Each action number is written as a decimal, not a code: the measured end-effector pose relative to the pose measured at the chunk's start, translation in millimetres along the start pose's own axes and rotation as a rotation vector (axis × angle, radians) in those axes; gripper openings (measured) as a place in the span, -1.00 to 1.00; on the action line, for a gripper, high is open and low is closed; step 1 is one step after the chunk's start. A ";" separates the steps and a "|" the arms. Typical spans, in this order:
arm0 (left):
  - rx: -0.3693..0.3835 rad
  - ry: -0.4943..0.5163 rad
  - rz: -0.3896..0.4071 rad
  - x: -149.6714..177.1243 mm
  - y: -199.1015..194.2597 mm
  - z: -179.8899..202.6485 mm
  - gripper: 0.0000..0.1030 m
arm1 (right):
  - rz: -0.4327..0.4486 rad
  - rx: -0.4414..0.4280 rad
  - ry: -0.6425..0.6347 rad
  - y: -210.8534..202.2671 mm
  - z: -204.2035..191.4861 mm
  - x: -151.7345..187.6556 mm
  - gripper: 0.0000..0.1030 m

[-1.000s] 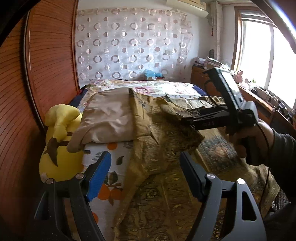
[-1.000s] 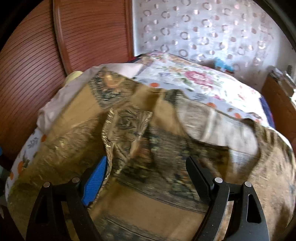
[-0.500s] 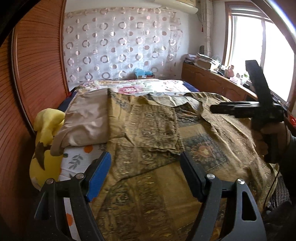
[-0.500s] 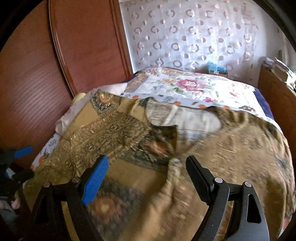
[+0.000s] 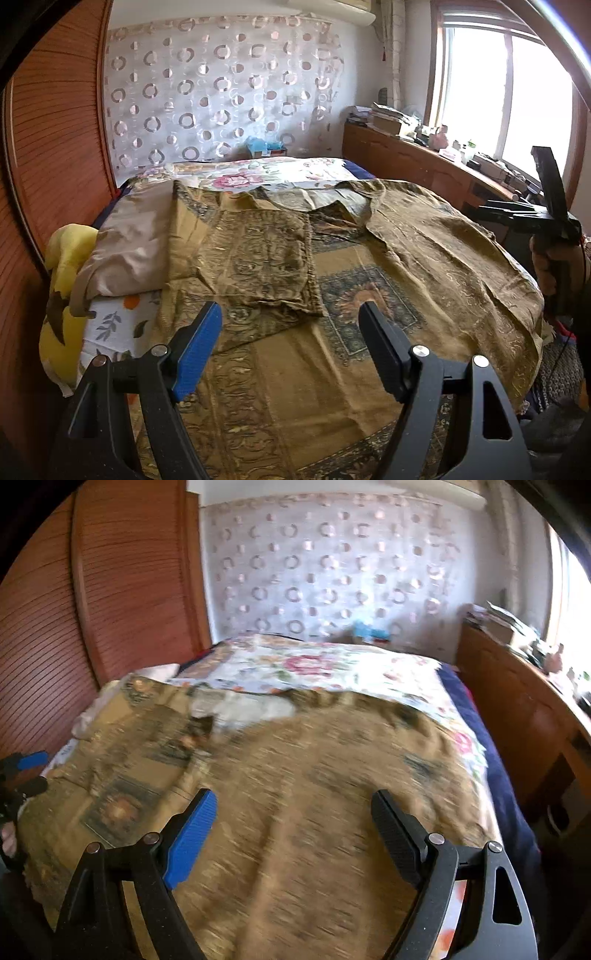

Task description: Fold small clothes

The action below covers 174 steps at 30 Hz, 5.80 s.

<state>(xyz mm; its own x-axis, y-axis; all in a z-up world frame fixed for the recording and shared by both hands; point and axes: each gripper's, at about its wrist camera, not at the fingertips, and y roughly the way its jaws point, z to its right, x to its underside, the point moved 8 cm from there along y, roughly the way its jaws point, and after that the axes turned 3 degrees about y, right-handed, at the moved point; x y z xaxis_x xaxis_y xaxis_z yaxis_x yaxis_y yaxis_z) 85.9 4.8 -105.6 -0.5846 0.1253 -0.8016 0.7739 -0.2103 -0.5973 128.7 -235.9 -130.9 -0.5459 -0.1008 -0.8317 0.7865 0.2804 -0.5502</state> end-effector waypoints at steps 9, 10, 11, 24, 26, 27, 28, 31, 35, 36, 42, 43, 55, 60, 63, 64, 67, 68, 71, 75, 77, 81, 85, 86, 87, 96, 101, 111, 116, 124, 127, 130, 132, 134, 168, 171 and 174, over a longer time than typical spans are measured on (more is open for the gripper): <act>0.022 0.005 -0.007 -3.7 5.1 13.0 0.50 | -0.065 0.157 0.138 -4.9 80.7 33.0 0.56; 0.027 0.006 -0.007 -4.3 5.9 15.5 0.50 | -0.078 0.170 0.154 -3.8 87.9 36.8 0.51; 0.030 0.010 -0.008 -5.0 6.8 18.2 0.50 | -0.087 0.175 0.167 -1.4 90.1 37.8 0.48; 0.044 0.016 -0.029 -3.0 15.1 35.6 0.50 | -0.187 0.102 0.288 7.8 96.2 43.3 -0.05; 0.050 0.013 -0.032 -1.9 16.3 36.2 0.51 | -0.183 0.102 0.280 8.1 103.2 42.5 -0.16; 0.052 0.012 -0.033 -1.4 17.0 36.5 0.52 | -0.179 0.108 0.270 4.7 114.5 42.0 -0.19; 0.053 0.009 -0.036 -1.0 17.5 36.3 0.53 | -0.175 0.123 0.255 4.7 117.8 42.4 -0.30; 0.055 0.005 -0.049 0.9 20.5 36.2 0.54 | -0.173 0.187 0.183 11.8 122.5 42.7 -0.66; 0.067 -0.003 -0.049 1.8 21.3 37.9 0.55 | -0.140 0.236 0.115 19.2 112.6 33.5 -0.83; 0.070 -0.004 -0.048 1.8 21.0 38.4 0.55 | -0.119 0.248 0.102 16.2 108.8 28.2 -0.83; 0.075 -0.003 -0.031 -0.8 16.1 40.9 0.56 | -0.007 0.178 0.032 -0.4 67.5 0.1 -0.85; 0.072 -0.004 -0.027 -1.8 15.1 40.7 0.56 | 0.000 0.159 0.010 -1.6 55.8 -1.7 -0.85; 0.042 0.035 0.024 -36.4 8.5 36.5 0.56 | -0.088 0.057 -0.049 21.8 9.9 36.9 -0.85; 0.050 0.039 0.043 -46.9 8.2 42.3 0.56 | -0.121 0.052 -0.054 26.5 8.4 33.0 -0.85; 0.056 0.040 0.047 -49.8 8.5 46.5 0.56 | -0.131 0.043 -0.054 32.1 5.5 37.6 -0.85; 0.058 0.042 0.049 -50.8 8.4 48.0 0.56 | -0.134 0.041 -0.054 31.0 6.3 37.8 -0.84; 0.060 0.048 0.052 -52.3 8.4 51.7 0.56 | -0.140 0.045 -0.053 32.0 6.9 37.1 -0.85; 0.061 0.048 0.052 -52.8 8.6 52.3 0.56 | -0.138 0.044 -0.052 31.5 7.5 35.9 -0.84; 0.062 0.046 0.054 -53.9 9.7 53.7 0.56 | -0.144 0.046 -0.051 32.9 6.9 35.5 -0.84; 0.068 0.046 0.053 -51.8 9.6 56.5 0.56 | -0.119 0.048 -0.045 23.2 3.6 31.3 -0.80; 0.069 0.045 0.053 -51.1 9.6 57.0 0.56 | -0.097 0.064 -0.041 14.4 4.9 28.4 -0.41; 0.077 0.043 0.048 -47.3 11.9 60.8 0.56 | -0.036 0.083 -0.034 -10.4 10.2 19.7 -0.24; 0.083 0.039 0.041 -44.0 14.7 63.7 0.56 | 0.002 0.121 -0.007 -21.9 28.9 15.0 -0.13; 0.084 0.039 0.039 -43.6 14.9 64.2 0.56 | 0.004 0.132 0.003 -21.3 34.9 14.1 -0.12; 0.087 0.040 0.038 -43.2 15.3 64.8 0.56 | 0.006 0.145 0.008 -18.9 40.9 13.3 -0.12; 0.098 0.047 0.018 -38.1 22.3 70.9 0.56 | -0.154 0.198 0.105 54.5 91.8 29.4 -0.12; 0.101 0.053 0.010 -35.8 24.0 73.6 0.56 | -0.190 0.182 0.137 73.7 94.4 27.4 -0.12; 0.097 0.048 0.004 -33.1 24.0 73.1 0.56 | -0.190 0.131 0.071 80.7 102.8 23.1 -0.77; 0.090 0.035 0.005 -29.4 22.4 67.9 0.56 | -0.173 0.102 0.033 75.2 91.7 15.4 -0.86; 0.077 0.011 0.013 -28.8 17.2 56.6 0.56 | -0.033 -0.012 -0.093 48.9 26.1 -29.5 -0.86; 0.073 0.008 0.012 -28.3 17.0 54.1 0.56 | -0.032 -0.037 -0.109 46.7 4.5 -35.5 -0.86; 0.070 0.002 0.014 -27.9 15.4 51.7 0.56 | -0.016 -0.032 -0.123 41.1 -6.3 -40.6 -0.54; 0.069 -0.003 0.016 -28.0 14.9 49.5 0.56 | 0.001 -0.048 -0.130 36.4 -10.4 -40.6 -0.15; 0.067 -0.005 0.017 -27.8 14.7 47.7 0.56 | 0.014 -0.042 -0.136 33.8 -6.6 -38.4 -0.09; -0.123 -0.057 -0.127 -94.5 127.0 -128.9 -0.13 | -0.184 0.049 -0.054 162.8 65.5 10.9 -0.02; -0.125 -0.068 -0.138 -101.2 138.7 -137.6 -0.16 | -0.184 0.044 -0.046 162.9 66.6 11.4 0.01; -0.128 -0.070 -0.144 -107.8 148.7 -142.9 -0.18 | -0.185 0.052 -0.041 163.4 67.2 11.8 0.09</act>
<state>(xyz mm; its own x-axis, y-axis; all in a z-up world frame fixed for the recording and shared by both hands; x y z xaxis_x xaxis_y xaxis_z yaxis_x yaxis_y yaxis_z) 298.8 98.5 -111.7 -0.7034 0.0761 -0.7067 0.7034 -0.0693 -0.7075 270.2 -255.4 -235.6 -0.6711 -0.1854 -0.7178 0.6882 0.2043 -0.6962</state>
